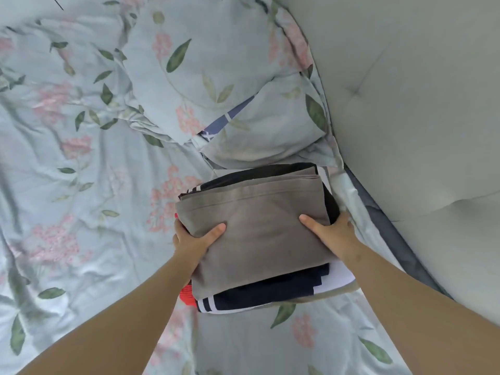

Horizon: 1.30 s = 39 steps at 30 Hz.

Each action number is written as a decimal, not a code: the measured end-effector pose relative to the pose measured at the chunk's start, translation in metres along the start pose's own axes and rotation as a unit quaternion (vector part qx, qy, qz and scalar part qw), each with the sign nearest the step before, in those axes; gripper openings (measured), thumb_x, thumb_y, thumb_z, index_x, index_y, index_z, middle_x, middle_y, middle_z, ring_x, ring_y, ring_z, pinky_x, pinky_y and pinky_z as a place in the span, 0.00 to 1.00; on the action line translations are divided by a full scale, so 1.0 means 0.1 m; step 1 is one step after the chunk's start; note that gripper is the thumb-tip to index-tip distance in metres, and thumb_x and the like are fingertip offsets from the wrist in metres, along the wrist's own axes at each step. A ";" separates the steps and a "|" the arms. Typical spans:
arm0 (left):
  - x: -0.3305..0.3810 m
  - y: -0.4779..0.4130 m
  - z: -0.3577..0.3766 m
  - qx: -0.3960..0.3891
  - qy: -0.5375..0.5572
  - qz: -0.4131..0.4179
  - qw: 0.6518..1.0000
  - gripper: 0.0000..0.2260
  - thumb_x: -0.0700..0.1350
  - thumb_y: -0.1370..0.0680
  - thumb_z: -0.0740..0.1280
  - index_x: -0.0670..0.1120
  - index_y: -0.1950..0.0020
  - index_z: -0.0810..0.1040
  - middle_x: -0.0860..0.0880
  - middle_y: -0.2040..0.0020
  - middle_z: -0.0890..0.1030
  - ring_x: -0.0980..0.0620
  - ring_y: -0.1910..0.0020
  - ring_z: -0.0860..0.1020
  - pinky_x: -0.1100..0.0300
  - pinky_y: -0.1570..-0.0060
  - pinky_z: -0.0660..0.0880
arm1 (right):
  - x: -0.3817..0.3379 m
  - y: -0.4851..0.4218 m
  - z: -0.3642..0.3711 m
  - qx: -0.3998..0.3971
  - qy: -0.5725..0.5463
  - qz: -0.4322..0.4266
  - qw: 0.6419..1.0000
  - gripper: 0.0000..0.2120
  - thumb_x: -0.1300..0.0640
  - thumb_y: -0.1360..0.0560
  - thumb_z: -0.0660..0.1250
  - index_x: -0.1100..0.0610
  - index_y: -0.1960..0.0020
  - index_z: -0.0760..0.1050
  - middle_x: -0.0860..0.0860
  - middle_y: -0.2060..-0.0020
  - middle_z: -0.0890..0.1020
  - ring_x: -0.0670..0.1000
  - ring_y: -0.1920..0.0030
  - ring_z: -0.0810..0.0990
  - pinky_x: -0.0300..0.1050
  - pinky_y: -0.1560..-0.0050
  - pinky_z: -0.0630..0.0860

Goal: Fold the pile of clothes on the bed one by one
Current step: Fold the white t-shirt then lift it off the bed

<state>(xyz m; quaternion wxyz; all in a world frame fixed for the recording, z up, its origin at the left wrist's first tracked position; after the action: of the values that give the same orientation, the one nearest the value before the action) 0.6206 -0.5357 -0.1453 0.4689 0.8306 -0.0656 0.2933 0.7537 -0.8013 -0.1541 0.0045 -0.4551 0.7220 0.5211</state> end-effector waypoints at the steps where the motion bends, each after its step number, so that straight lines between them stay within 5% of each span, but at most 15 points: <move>1: -0.01 -0.05 0.03 -0.014 0.015 0.000 1.000 0.59 0.68 0.54 0.74 0.55 0.26 0.54 0.47 0.32 0.68 0.43 0.36 0.71 0.43 0.37 0.70 | 0.01 -0.05 0.02 -0.012 -0.014 0.001 1.000 0.63 0.27 0.49 0.71 0.51 0.23 0.51 0.54 0.28 0.64 0.58 0.30 0.65 0.57 0.30 0.64; 5: -0.03 -0.21 0.06 -0.087 0.061 -0.012 0.994 0.48 0.59 0.43 0.73 0.53 0.27 0.56 0.48 0.37 0.72 0.46 0.43 0.75 0.51 0.47 0.73 | 0.02 -0.25 0.06 -0.048 -0.048 -0.015 0.998 0.46 0.38 0.36 0.73 0.53 0.26 0.58 0.51 0.32 0.71 0.54 0.33 0.70 0.46 0.35 0.67; 7: -0.05 -0.25 0.04 -0.125 0.062 -0.025 0.990 0.52 0.63 0.46 0.75 0.55 0.27 0.54 0.49 0.36 0.72 0.46 0.42 0.75 0.50 0.45 0.73 | 0.01 -0.30 0.06 -0.058 -0.051 -0.024 0.997 0.42 0.40 0.33 0.72 0.52 0.26 0.58 0.51 0.32 0.71 0.54 0.33 0.70 0.45 0.37 0.67; 12: -0.09 -0.32 0.01 -0.182 0.051 -0.022 0.982 0.67 0.71 0.62 0.76 0.58 0.27 0.53 0.50 0.36 0.73 0.48 0.42 0.76 0.52 0.44 0.73 | 0.01 -0.33 0.09 -0.064 -0.063 -0.038 0.995 0.45 0.38 0.36 0.71 0.50 0.25 0.57 0.50 0.32 0.70 0.53 0.34 0.70 0.49 0.33 0.67; 18: -0.13 -0.35 0.02 -0.186 0.072 -0.001 0.980 0.64 0.70 0.60 0.77 0.60 0.29 0.54 0.50 0.35 0.73 0.47 0.40 0.76 0.47 0.39 0.73 | -0.03 -0.31 0.09 -0.054 -0.065 -0.051 0.995 0.39 0.42 0.31 0.70 0.53 0.26 0.59 0.49 0.34 0.71 0.53 0.35 0.71 0.45 0.37 0.68; 24: -0.11 -0.36 0.02 -0.209 0.064 0.031 0.975 0.59 0.72 0.60 0.75 0.60 0.33 0.56 0.53 0.38 0.74 0.54 0.42 0.76 0.63 0.52 0.75 | 0.01 -0.36 0.09 -0.061 -0.056 -0.044 0.996 0.38 0.39 0.32 0.68 0.54 0.28 0.63 0.52 0.35 0.75 0.53 0.38 0.74 0.45 0.41 0.69; 29: -0.17 -0.36 0.03 -0.221 0.073 0.028 0.972 0.63 0.72 0.61 0.75 0.60 0.30 0.54 0.52 0.37 0.73 0.52 0.41 0.76 0.62 0.51 0.75 | 0.02 -0.36 0.09 -0.085 -0.069 -0.037 0.993 0.41 0.38 0.35 0.67 0.52 0.27 0.62 0.51 0.36 0.74 0.52 0.40 0.74 0.46 0.42 0.70; 33: -0.18 -0.39 0.02 -0.249 0.064 0.005 0.966 0.68 0.72 0.62 0.75 0.57 0.25 0.53 0.51 0.37 0.74 0.53 0.43 0.77 0.62 0.55 0.75 | -0.01 -0.35 0.07 -0.078 -0.072 -0.050 0.993 0.34 0.41 0.28 0.66 0.51 0.27 0.61 0.49 0.38 0.74 0.50 0.43 0.72 0.44 0.45 0.67; 39: -0.23 -0.45 0.04 -0.238 0.073 0.028 0.968 0.69 0.74 0.61 0.73 0.55 0.24 0.53 0.49 0.33 0.72 0.49 0.38 0.74 0.56 0.43 0.73 | -0.02 -0.32 0.07 -0.082 -0.077 -0.072 0.991 0.39 0.37 0.35 0.64 0.48 0.27 0.60 0.46 0.40 0.73 0.50 0.41 0.72 0.45 0.42 0.67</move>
<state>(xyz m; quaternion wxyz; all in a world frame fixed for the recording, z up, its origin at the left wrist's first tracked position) 0.6204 -0.5181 -0.1933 0.6479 0.6695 -0.1225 0.3419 0.7727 -0.7958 -0.1801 0.0602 -0.4635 0.6399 0.6100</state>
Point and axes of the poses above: each hand's wrist, its own y-axis away from the middle knuckle, its own z-axis out of the palm, x = y × z, the point moved 3 cm from there along -y, towards the middle knuckle
